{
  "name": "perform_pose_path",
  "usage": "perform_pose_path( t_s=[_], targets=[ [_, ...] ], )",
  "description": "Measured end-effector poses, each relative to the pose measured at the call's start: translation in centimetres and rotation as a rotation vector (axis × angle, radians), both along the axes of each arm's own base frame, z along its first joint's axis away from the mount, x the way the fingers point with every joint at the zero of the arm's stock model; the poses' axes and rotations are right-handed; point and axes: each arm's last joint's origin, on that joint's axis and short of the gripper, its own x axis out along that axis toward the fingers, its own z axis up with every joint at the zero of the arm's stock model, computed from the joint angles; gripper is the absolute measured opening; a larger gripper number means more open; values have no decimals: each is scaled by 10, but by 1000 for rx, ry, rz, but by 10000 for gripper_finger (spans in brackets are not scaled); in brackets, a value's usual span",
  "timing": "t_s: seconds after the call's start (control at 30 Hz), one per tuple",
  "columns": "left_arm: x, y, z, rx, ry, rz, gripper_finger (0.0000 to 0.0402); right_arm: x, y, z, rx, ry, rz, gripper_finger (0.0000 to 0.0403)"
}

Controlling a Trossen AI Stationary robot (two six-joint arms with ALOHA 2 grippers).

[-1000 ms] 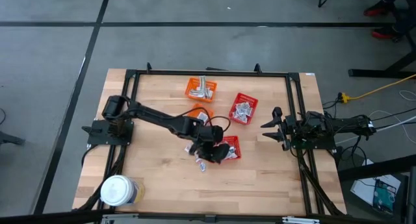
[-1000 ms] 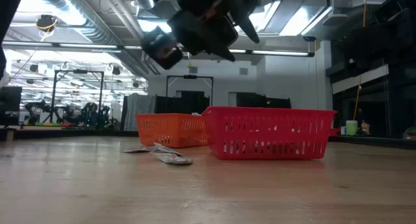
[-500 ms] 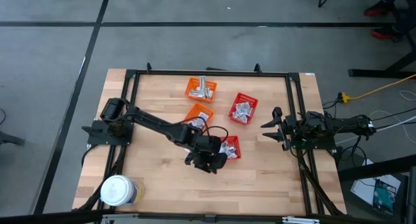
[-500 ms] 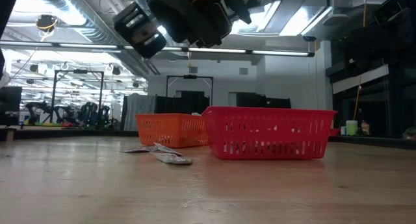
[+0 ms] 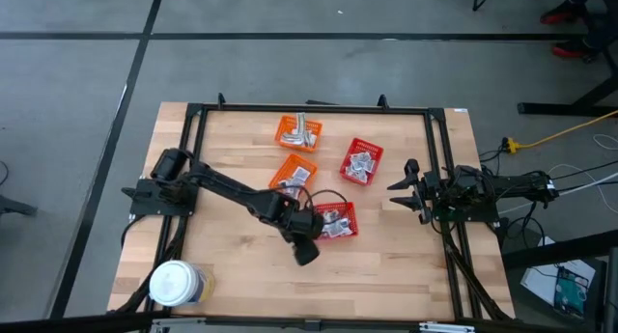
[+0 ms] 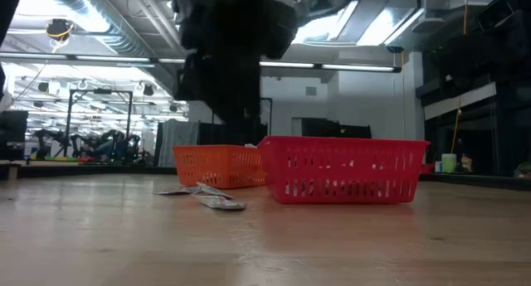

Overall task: Pick & Place First Aid Supplies
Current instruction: Put the orange ointment pack into the top red bin

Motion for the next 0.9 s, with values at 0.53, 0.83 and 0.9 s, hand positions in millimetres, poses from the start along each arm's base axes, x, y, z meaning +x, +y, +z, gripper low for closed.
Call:
perform_pose_path(
  t_s=[0.53,0.83,0.9],
  targets=[
    [-9,-44,-45,450,-19,-702,132,0,0,0,0,0,0,163],
    [-7,-51,-56,570,-40,-827,132,0,0,0,0,0,0,163],
    [-5,-51,-61,578,-48,-853,132,0,0,0,0,0,0,163]
  ],
)
